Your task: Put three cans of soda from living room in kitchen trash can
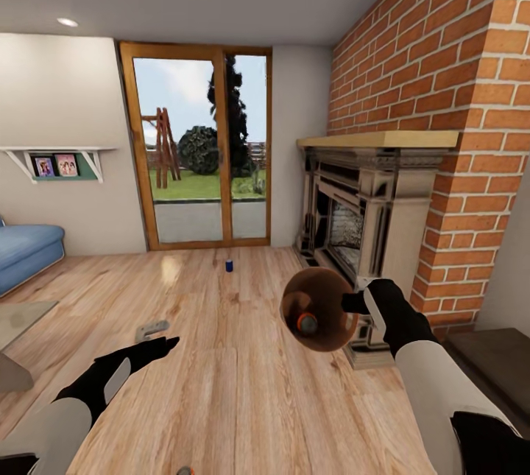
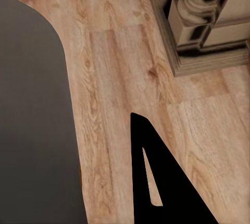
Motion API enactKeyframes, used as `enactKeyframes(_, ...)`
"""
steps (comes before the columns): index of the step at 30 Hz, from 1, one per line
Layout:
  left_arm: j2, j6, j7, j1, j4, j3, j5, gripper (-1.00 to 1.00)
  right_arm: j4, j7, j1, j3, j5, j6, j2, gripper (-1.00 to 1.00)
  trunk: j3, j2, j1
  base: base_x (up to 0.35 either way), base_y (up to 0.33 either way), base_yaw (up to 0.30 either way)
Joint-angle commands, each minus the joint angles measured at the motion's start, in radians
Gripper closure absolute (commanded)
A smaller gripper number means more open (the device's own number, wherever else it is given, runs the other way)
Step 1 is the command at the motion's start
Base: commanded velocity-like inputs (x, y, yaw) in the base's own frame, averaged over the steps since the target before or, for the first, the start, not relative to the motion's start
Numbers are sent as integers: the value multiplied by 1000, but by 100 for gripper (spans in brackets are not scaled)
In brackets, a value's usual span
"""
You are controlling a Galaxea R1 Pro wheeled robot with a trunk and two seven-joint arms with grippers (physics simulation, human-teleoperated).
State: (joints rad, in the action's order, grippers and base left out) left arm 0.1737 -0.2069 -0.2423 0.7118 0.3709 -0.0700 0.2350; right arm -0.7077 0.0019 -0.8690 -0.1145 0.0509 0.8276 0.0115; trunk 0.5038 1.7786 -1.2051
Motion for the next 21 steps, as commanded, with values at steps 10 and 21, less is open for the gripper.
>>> enactKeyframes(10,1,0,115,0,-1,-2,0,-100,-1,-1,0,2,-6,0,-3,100,31,70,-38,0,0,0)
enactKeyframes(21,-3,-1,137,0,-2,-1,-2,-100,-1,-3,1,4,-5,-1,-4,100,66,147,-81,0,0,0)
